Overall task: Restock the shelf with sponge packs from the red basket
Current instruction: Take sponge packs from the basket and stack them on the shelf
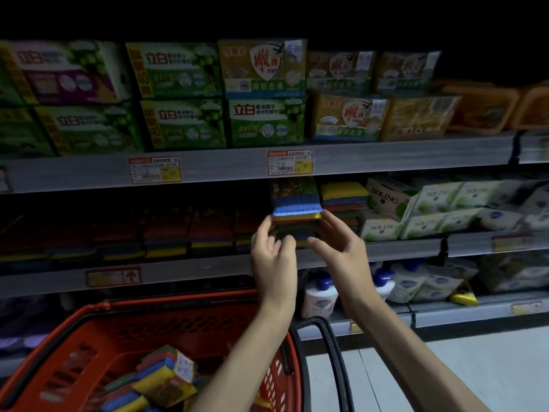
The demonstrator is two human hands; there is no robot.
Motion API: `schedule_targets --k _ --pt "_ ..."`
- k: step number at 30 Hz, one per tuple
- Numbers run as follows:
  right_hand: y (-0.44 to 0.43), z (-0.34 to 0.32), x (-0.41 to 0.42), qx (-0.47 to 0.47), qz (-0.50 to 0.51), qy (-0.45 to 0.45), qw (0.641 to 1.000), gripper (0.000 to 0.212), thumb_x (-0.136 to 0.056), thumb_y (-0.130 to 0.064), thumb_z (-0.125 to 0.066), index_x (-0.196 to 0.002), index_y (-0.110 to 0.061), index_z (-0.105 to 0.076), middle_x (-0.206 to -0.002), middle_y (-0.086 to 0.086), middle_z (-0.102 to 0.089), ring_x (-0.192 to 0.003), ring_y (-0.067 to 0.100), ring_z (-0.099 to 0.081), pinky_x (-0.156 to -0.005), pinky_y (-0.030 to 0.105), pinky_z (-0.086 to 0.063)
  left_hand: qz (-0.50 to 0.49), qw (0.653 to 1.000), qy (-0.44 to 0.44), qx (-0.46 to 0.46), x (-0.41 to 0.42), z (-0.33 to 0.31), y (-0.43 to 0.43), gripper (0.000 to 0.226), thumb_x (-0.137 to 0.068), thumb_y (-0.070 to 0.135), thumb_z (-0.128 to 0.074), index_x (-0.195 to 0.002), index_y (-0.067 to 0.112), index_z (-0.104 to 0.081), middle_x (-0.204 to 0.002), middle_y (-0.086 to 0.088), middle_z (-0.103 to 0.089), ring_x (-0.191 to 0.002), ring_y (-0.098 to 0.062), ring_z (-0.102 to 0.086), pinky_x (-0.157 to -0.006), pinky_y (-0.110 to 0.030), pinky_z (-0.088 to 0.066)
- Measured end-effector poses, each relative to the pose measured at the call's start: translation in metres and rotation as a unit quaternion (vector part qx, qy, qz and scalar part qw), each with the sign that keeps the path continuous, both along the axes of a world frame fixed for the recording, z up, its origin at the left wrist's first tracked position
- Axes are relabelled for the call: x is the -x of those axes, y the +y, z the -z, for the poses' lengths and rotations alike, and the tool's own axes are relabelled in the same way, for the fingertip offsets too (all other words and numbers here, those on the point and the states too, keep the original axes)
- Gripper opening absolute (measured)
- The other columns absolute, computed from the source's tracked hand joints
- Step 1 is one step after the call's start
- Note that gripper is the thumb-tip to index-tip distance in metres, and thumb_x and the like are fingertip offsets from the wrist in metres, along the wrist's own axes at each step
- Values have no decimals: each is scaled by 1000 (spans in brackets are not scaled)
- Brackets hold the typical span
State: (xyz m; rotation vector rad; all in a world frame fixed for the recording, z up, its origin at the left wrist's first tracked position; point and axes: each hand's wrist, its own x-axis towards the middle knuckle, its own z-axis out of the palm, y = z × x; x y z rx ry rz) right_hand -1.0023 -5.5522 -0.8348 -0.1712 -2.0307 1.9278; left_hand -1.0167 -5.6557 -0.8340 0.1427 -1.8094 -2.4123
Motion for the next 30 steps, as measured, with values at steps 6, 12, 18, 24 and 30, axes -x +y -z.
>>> schedule_targets --k 6,12,18,24,30 --pt "2 1 9 -8 7 -19 1000 66 -90 4 -69 -150 -15 -47 -140 -4 -57 -122 1 -58 -97 12 -51 -14 1000 -3 10 10 5 3 53 -97 -3 -52 -147 14 -49 -149 0 -50 -135 -7 -46 -117 -31 -38" --pt "2 2 11 -10 1 -28 1000 66 -89 11 -66 -148 -12 -46 -129 -10 -61 -121 1 -60 -91 14 -53 -20 999 2 47 18 6 2 53 -95 -9 -46 -144 11 -52 -147 -4 -52 -130 -9 -51 -118 -39 -41" --pt "2 3 13 -34 2 -27 999 58 -89 11 -66 -133 -23 -49 -111 -23 -59 -94 -23 -60 -77 2 -48 -6 997 -10 72 18 9 -1 54 -95 -4 -48 -144 17 -54 -146 1 -56 -125 -5 -54 -108 -28 -46" --pt "0 4 14 -56 32 -43 997 71 -88 -2 -71 -151 -14 -42 -146 3 -49 -125 8 -50 -102 24 -43 3 995 -19 102 17 4 -3 47 -86 21 -55 -131 34 -59 -133 0 -63 -120 -14 -63 -100 -32 -52" --pt "1 5 15 -54 37 -39 997 67 -87 -1 -72 -148 -16 -46 -139 0 -55 -126 11 -52 -91 10 -42 20 994 -27 102 20 5 -3 48 -78 29 -51 -124 41 -55 -130 -1 -66 -117 -12 -64 -101 -34 -52"
